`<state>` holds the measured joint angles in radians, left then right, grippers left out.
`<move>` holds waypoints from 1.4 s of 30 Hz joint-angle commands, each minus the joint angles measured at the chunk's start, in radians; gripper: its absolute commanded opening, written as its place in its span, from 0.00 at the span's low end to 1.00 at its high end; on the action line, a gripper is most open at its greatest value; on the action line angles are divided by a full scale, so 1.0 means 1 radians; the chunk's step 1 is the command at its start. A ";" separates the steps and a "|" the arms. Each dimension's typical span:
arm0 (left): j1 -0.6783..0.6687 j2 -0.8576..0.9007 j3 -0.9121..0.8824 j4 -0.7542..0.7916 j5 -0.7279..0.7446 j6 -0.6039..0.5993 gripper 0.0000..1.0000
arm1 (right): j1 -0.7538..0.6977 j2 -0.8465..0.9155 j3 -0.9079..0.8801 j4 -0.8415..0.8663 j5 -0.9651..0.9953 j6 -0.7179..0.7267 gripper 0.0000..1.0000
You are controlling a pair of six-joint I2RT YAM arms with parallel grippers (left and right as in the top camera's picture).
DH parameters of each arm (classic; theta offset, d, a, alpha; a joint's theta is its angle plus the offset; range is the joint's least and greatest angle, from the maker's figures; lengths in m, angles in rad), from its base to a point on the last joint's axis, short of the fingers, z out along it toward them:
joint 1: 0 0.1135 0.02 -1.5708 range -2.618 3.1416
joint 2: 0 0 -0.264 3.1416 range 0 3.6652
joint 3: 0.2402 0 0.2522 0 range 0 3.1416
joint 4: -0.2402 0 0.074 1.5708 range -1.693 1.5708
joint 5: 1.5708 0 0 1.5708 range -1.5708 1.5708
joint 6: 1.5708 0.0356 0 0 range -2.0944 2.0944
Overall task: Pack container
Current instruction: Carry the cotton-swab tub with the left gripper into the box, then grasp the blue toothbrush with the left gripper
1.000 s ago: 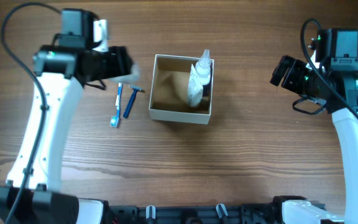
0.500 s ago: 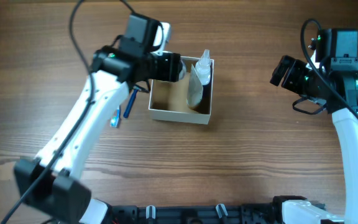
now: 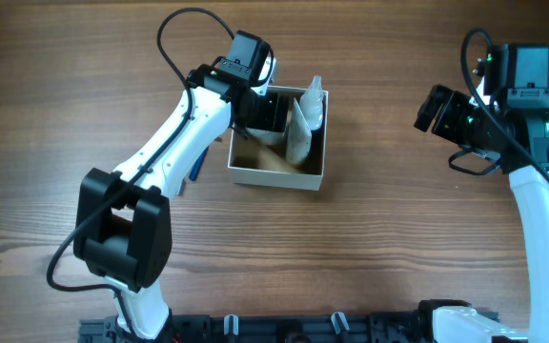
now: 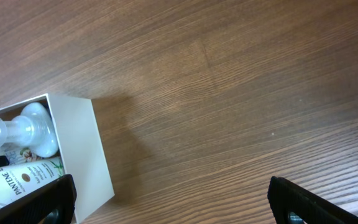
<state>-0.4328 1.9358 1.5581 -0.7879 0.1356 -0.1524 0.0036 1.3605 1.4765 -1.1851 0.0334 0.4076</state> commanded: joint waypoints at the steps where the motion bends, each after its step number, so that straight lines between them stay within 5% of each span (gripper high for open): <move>1: -0.003 -0.007 0.015 0.015 -0.006 0.019 0.88 | -0.003 0.004 0.001 0.002 -0.009 0.014 1.00; 8: -0.002 -0.051 0.015 -0.006 -0.006 0.018 0.99 | -0.003 0.004 0.001 0.002 -0.009 0.014 1.00; 22: 0.200 -0.322 0.017 -0.237 -0.126 0.013 0.98 | -0.003 0.004 0.001 0.002 -0.009 0.014 1.00; 29: 0.351 -0.181 -0.015 -0.346 -0.126 0.023 0.98 | -0.003 0.004 0.001 0.003 -0.009 0.014 1.00; 36: 0.378 0.054 -0.047 -0.297 -0.126 0.044 0.77 | -0.003 0.004 0.001 0.002 -0.010 0.014 1.00; 42: 0.381 0.162 -0.047 -0.261 -0.126 0.044 0.70 | -0.003 0.004 0.001 0.003 -0.009 0.014 1.00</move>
<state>-0.0563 2.0712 1.5143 -1.0660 0.0158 -0.1272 0.0036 1.3605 1.4765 -1.1854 0.0334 0.4076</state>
